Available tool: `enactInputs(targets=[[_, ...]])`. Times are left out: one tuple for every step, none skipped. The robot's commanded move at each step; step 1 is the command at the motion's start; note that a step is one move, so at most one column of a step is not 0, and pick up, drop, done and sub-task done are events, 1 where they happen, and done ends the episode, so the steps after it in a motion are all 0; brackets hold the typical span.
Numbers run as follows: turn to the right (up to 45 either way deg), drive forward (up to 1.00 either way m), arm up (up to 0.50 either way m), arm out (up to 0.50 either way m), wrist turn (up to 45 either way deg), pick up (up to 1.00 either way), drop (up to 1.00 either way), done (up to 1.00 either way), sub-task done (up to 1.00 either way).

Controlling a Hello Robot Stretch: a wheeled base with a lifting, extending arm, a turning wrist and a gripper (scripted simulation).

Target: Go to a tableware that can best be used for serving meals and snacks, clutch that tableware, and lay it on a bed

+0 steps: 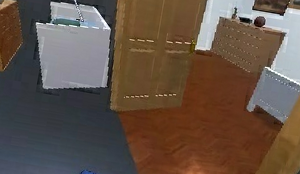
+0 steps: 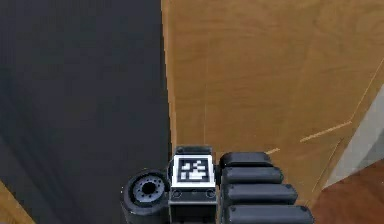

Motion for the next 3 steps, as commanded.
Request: enactInputs(targets=[[0.0,0.85,0.0,0.0,0.0,0.0,0.0,0.0,0.0],[45.0,0.0,0.0,0.0,0.0,0.0,0.0,0.0,0.0],[18.0,0.0,0.0,0.0,0.0,0.0,0.0,0.0,0.0]])
